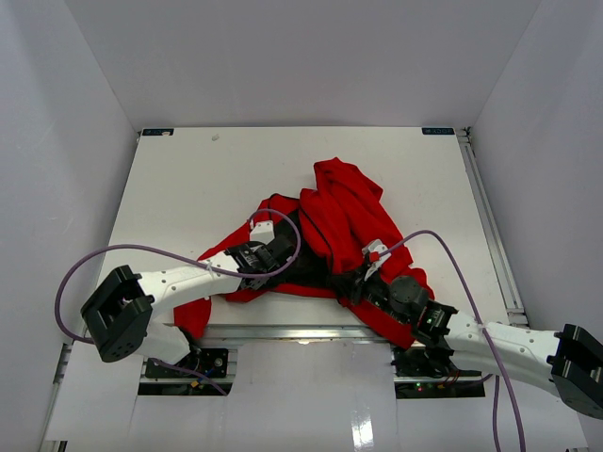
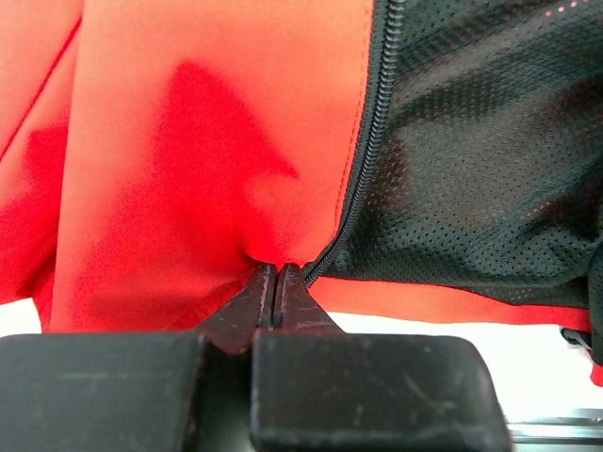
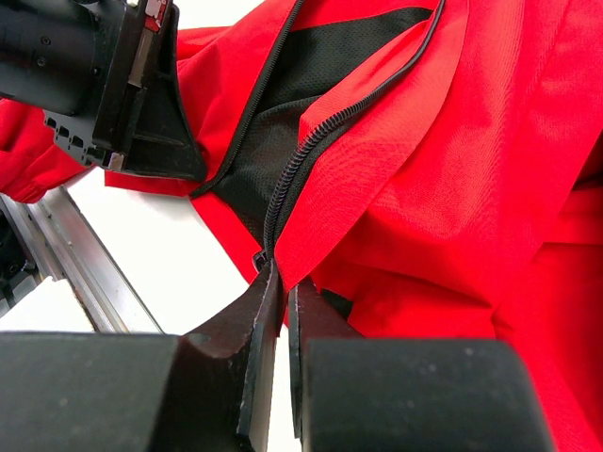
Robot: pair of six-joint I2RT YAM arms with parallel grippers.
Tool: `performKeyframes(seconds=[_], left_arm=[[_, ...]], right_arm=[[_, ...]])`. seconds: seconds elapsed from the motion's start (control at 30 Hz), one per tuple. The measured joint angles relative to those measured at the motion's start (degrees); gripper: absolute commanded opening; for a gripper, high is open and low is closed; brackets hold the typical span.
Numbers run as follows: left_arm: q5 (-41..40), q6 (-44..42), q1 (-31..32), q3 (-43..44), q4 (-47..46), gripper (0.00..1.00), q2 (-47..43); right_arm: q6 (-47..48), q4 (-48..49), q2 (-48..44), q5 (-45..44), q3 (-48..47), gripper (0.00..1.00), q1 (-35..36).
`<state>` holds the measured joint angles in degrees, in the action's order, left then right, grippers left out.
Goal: Zip up the jacket
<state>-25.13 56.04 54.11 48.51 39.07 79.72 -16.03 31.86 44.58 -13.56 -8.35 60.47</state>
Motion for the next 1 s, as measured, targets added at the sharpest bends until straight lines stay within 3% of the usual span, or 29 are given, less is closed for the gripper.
performKeyframes(seconds=[0.03,0.07,0.1,0.13,0.17,0.67,1.0], left_arm=[[0.11,-0.15,0.00,-0.08,-0.28,0.24,0.00],[0.19,-0.40,0.00,-0.09,-0.40,0.29,0.00],[0.31,-0.62,-0.03,-0.09,-0.51,0.26,0.00],[0.42,-0.84,-0.07,-0.09,-0.61,0.07,0.01],[0.51,-1.07,-0.10,-0.09,-0.63,0.01,0.04],[0.96,-4.80,-0.33,-1.05,-3.78,0.00,-0.77],[4.93,-14.10,-0.33,-17.04,-24.36,0.00,-22.02]], right_arm=[[0.00,0.00,0.00,0.00,0.01,0.08,0.00],[0.02,0.00,-0.02,0.00,-0.01,0.08,0.00],[0.03,0.00,-0.07,0.00,-0.01,0.08,0.00],[0.04,0.00,-0.11,0.00,-0.01,0.08,0.00],[0.03,0.00,-0.13,0.00,-0.01,0.08,0.00],[0.04,-0.02,0.57,0.21,-0.39,0.08,0.00],[-0.06,1.42,9.57,4.64,-4.99,0.08,0.10]])
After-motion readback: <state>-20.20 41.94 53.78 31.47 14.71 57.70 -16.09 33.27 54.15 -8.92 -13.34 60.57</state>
